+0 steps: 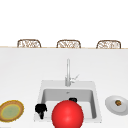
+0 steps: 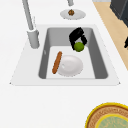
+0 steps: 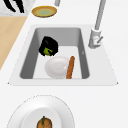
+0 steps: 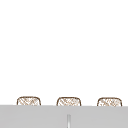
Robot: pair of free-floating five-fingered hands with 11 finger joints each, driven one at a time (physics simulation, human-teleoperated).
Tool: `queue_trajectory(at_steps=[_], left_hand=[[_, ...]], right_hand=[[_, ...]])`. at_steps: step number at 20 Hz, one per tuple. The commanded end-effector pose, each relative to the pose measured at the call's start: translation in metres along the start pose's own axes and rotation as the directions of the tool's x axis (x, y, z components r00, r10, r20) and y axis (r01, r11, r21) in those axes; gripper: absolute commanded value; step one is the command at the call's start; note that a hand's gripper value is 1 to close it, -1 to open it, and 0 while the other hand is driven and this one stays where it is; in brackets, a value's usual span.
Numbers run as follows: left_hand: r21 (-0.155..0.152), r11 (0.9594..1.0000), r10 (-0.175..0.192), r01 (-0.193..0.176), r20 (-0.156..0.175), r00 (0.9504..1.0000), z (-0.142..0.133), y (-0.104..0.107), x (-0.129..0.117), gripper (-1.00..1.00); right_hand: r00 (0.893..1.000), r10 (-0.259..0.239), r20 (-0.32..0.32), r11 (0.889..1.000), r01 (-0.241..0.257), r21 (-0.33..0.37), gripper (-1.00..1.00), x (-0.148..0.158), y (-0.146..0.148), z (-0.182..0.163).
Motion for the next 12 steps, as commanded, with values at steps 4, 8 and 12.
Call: queue_trajectory(at_steps=[4,8,12], left_hand=[[0.000,1.0000,0.000,0.000,0.000,1.0000,0.000,0.000,0.000,0.00],[0.000,1.0000,0.000,0.000,0.000,1.0000,0.000,0.000,0.000,0.00],[0.000,1.0000,0.000,0.000,0.000,1.0000,0.000,0.000,0.000,0.00]], right_hand=[[0.996,-0.050,-0.067,0.999,0.049,-0.020,1.00,0.008,0.033,-0.049],[0.996,-0.004,-0.091,0.993,-0.007,-0.118,1.00,0.007,0.062,-0.059],[0.996,-0.021,-0.092,0.989,0.007,-0.147,1.00,0.004,0.082,-0.086]])
